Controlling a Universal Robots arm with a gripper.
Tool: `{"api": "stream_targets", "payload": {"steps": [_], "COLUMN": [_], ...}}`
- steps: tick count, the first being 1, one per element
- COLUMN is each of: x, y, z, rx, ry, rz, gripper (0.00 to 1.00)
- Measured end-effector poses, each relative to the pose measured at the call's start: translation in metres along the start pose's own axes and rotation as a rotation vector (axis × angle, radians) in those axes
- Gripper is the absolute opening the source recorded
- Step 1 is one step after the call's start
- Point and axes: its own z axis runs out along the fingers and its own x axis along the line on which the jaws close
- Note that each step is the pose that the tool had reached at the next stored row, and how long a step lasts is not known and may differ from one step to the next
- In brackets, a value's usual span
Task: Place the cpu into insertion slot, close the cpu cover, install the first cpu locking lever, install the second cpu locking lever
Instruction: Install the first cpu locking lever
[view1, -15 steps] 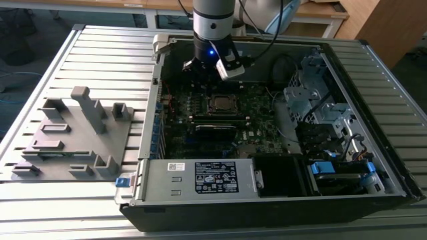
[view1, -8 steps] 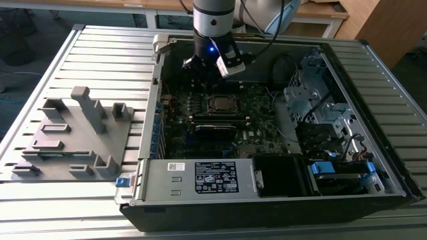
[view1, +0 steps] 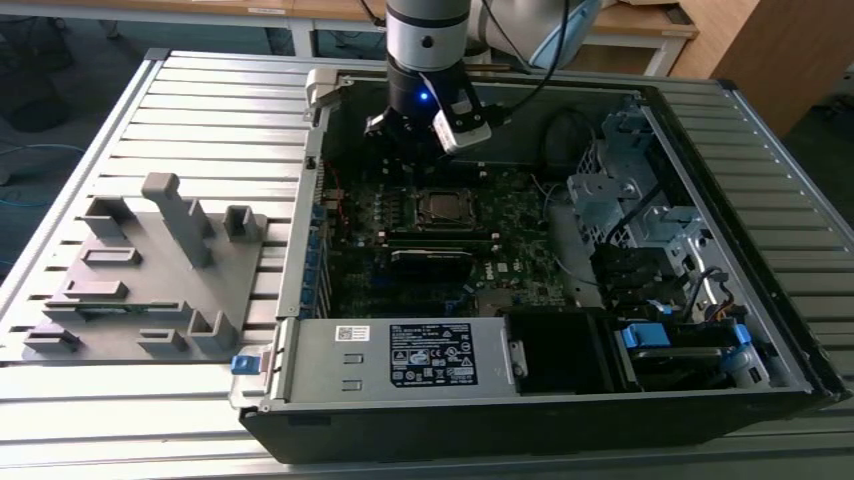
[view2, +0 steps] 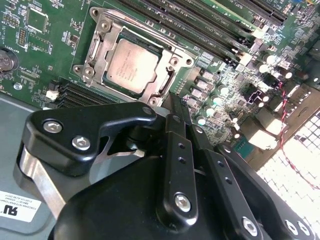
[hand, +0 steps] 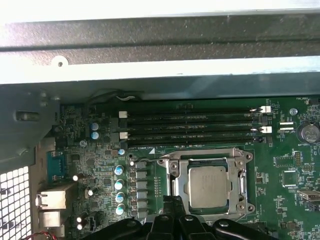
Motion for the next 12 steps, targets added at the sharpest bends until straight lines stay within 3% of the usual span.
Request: {"api": "stream_targets", "payload": {"steps": [9, 10, 12], "x": [0.0001, 0.0001, 0.0001], "y": [0.0, -0.0001, -0.0005], "z": [0.0006, 0.0007, 0.0007], "rx": [0.0, -0.0036, -0.0346], "ry": [0.0, 0.0014, 0.0084], "rz": [0.0, 0.0, 0.001], "gripper": [0.1, 0.1, 0.1]}}
